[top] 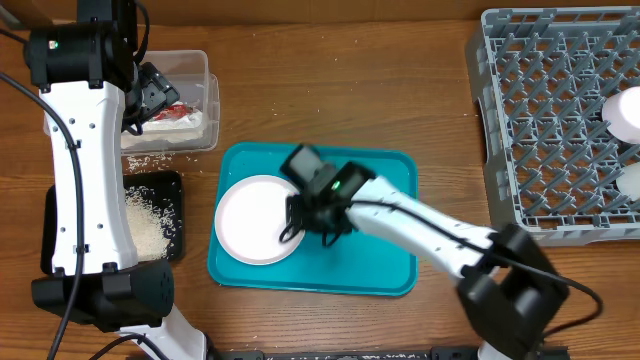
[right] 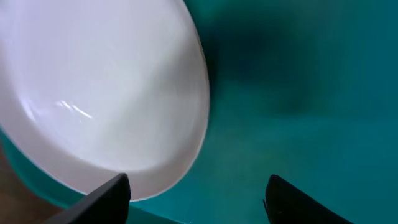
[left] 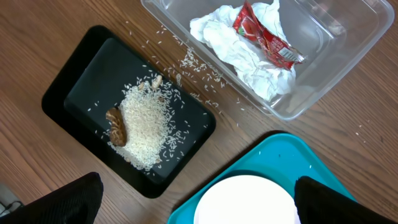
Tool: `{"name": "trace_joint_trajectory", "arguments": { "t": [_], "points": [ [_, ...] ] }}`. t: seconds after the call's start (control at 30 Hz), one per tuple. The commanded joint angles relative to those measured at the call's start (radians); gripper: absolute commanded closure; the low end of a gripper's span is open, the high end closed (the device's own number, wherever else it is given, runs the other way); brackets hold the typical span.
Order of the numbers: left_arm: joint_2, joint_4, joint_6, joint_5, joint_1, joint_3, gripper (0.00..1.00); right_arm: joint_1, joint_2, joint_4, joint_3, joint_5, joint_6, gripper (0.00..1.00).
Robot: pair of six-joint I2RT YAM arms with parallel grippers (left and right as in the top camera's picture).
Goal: Sort waste into correct bins and load items into the dishwasher
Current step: 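Move the right gripper to the white plate and grip its rim, then lift the white plate with the right gripper over the dish rack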
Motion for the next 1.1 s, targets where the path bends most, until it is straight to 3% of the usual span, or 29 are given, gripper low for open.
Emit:
{"name": "trace_joint_trajectory", "arguments": {
  "t": [0.0, 0.27, 0.47, 0.57, 0.8, 0.97, 1.07],
  "points": [
    [0.0, -0.002, -0.006, -0.016, 0.002, 0.005, 0.0, 0.024, 0.053, 0.034, -0.014, -0.004, 0.077, 0.3],
    [0.0, -0.002, -0.006, -0.016, 0.002, 0.005, 0.0, 0.028, 0.141, 0.081, -0.014, -0.047, 0.092, 0.48],
    [0.0, -0.002, -0.006, -0.016, 0.002, 0.005, 0.0, 0.009, 0.138, 0.003, 0.048, -0.032, 0.091, 0.83],
    [0.0, -0.002, -0.006, -0.016, 0.002, 0.005, 0.0, -0.031, 0.137, -0.101, 0.129, 0.003, 0.083, 0.96],
    [0.0, -0.002, -0.006, -0.016, 0.002, 0.005, 0.0, -0.208, 0.135, -0.396, 0.425, 0.104, -0.024, 0.96],
    [0.0, -0.002, -0.006, -0.016, 0.002, 0.005, 0.0, -0.425, 0.135, -0.643, 0.736, 0.307, -0.1, 0.96],
    [0.0, -0.002, -0.006, -0.016, 0.002, 0.005, 0.0, -0.558, 0.135, -0.693, 0.886, 0.45, -0.202, 0.96]
  ]
}}
